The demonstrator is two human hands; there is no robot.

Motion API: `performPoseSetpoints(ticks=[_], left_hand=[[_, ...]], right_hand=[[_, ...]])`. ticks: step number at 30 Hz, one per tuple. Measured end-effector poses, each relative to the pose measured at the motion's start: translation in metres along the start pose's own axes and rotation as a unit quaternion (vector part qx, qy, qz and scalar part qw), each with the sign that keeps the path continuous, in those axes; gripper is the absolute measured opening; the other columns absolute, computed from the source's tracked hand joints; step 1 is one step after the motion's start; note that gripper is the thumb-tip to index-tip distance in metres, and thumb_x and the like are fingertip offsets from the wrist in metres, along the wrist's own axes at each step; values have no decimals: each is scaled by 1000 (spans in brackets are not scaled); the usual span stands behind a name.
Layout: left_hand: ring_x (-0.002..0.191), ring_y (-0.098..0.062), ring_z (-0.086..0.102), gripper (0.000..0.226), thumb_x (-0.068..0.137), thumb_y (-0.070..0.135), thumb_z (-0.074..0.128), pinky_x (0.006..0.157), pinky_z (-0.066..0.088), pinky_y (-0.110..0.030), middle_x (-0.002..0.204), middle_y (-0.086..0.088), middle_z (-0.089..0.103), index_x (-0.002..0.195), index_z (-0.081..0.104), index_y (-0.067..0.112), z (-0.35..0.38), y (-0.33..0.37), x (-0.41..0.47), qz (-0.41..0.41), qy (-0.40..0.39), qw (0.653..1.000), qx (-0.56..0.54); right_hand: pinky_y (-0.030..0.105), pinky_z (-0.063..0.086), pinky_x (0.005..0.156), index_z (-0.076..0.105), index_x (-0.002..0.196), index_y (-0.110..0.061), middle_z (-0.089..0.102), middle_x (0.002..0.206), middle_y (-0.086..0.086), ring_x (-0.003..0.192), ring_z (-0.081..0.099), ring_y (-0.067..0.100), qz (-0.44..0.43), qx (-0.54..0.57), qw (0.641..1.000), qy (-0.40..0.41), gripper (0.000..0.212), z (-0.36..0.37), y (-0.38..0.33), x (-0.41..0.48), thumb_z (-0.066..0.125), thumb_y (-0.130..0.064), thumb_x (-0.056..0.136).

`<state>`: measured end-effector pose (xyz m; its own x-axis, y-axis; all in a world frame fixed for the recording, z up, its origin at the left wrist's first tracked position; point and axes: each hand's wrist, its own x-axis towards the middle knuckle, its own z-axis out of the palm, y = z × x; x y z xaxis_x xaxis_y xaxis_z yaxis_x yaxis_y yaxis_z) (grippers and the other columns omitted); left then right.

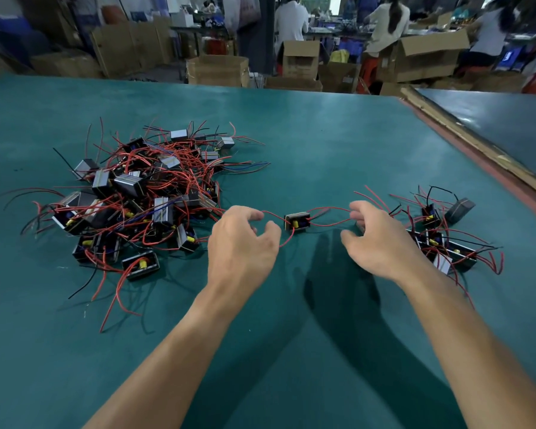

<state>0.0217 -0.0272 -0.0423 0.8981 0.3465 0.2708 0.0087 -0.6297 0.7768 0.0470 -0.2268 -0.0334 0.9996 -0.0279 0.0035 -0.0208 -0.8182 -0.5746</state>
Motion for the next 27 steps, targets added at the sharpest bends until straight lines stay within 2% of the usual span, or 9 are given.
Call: performPoseSetpoints(ticks=[3, 6, 10, 13, 18, 20, 23, 27], left_hand=[[69, -13, 59, 23, 82, 30, 62, 73, 52, -31, 74, 9, 65, 100, 73, 20, -6, -1, 4, -42, 7, 998, -41], [51, -12, 51, 18, 81, 27, 62, 61, 45, -28, 63, 9, 62, 92, 75, 20, -7, -2, 5, -56, 17, 996, -72], [50, -12, 48, 19, 80, 26, 63, 60, 43, -26, 63, 8, 62, 92, 76, 19, -8, -4, 7, -68, 49, 992, -98], [45, -10, 46, 17, 79, 24, 63, 59, 41, -26, 54, 8, 59, 88, 76, 19, -10, -4, 9, -69, 68, 989, -114], [53, 2, 55, 8, 78, 24, 65, 62, 46, -21, 63, 14, 65, 80, 73, 23, -13, -2, 8, -60, 91, 986, -122], [54, 4, 57, 7, 77, 24, 66, 61, 45, -20, 61, 15, 65, 72, 71, 24, -14, -2, 8, -56, 90, 988, -114], [54, -1, 57, 11, 74, 24, 67, 60, 46, -21, 58, 14, 65, 64, 69, 23, -14, -2, 7, -45, 85, 990, -103], [41, -4, 44, 8, 73, 20, 67, 57, 42, -24, 44, 12, 55, 66, 66, 22, -12, -3, 7, -31, 76, 992, -101]], right_hand=[[40, 40, 109, 39, 147, -18, 53, 144, 2, 131, 50, 22, -7, -19, 1000, 1, 57, -1, 0, -1, 55, -22, 93], [38, 39, 109, 38, 148, -18, 50, 147, 2, 134, 47, 22, -10, -32, 999, -5, 57, -2, 2, -2, 55, -23, 94], [37, 37, 110, 32, 151, -18, 46, 150, 4, 138, 43, 24, -5, -42, 999, -17, 61, -1, 4, -1, 55, -19, 95], [41, 38, 111, 36, 148, -16, 51, 146, 4, 133, 49, 25, 2, -19, 1000, 5, 60, -3, 6, 1, 55, -12, 92], [37, 50, 95, 55, 130, -21, 66, 119, -6, 104, 63, 22, 11, 22, 997, 69, 46, -6, 8, 2, 55, -5, 87], [37, 51, 90, 60, 123, -24, 68, 112, -12, 98, 66, 21, 9, 24, 996, 80, 42, -8, 8, 1, 58, -4, 86], [35, 51, 92, 64, 120, -24, 70, 111, -12, 97, 69, 19, -15, 9, 999, 46, 41, -5, 6, 1, 59, -3, 85], [26, 43, 87, 63, 126, -22, 68, 117, -6, 94, 63, 19, -50, -40, 998, 14, 42, 3, 5, 1, 66, -12, 85]])
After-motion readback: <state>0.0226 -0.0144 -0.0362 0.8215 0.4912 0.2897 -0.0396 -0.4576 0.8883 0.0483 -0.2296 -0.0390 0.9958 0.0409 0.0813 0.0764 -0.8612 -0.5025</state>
